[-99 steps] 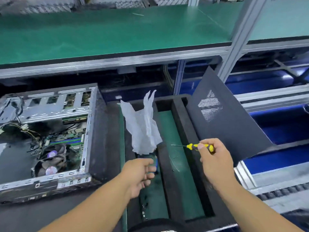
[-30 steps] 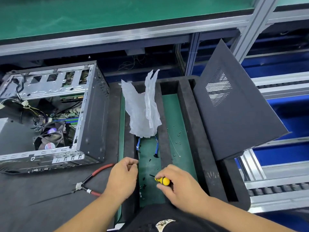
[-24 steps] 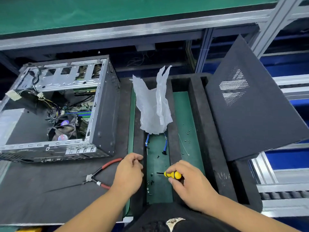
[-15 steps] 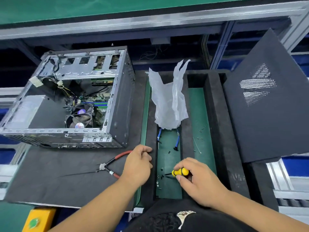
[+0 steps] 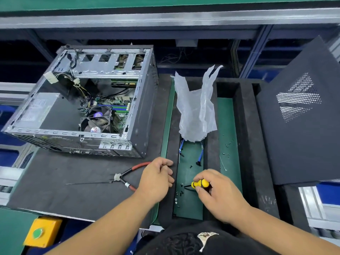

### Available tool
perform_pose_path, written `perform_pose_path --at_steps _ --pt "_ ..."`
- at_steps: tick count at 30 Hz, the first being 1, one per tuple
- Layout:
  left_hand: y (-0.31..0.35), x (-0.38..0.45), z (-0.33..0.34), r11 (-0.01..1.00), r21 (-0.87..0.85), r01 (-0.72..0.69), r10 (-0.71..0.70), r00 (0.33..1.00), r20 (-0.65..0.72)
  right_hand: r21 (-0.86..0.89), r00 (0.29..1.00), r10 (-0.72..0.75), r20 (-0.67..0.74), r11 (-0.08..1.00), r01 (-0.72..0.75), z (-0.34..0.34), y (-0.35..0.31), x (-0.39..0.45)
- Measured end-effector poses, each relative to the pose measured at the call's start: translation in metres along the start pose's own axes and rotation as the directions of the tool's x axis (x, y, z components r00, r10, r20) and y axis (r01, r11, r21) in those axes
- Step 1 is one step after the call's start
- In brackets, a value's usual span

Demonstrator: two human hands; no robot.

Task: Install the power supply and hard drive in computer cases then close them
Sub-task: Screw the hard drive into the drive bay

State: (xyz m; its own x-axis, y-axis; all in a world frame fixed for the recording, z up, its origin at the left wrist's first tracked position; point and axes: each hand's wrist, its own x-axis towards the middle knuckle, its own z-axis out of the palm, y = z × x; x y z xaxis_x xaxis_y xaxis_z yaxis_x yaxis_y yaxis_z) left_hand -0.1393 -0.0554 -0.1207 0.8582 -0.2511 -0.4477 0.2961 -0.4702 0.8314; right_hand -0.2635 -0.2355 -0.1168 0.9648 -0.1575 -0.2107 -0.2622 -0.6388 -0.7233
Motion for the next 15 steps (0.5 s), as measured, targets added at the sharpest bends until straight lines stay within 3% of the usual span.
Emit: perform_pose_path --at_steps 15 --pt "-0.0024 -0.0029 -0.0002 0.999 0.006 -0.041 0.041 0.999 0.030 -0.064 1.000 -0.016 0.014 0.998 0.017 0.0048 -0.0013 0.0045"
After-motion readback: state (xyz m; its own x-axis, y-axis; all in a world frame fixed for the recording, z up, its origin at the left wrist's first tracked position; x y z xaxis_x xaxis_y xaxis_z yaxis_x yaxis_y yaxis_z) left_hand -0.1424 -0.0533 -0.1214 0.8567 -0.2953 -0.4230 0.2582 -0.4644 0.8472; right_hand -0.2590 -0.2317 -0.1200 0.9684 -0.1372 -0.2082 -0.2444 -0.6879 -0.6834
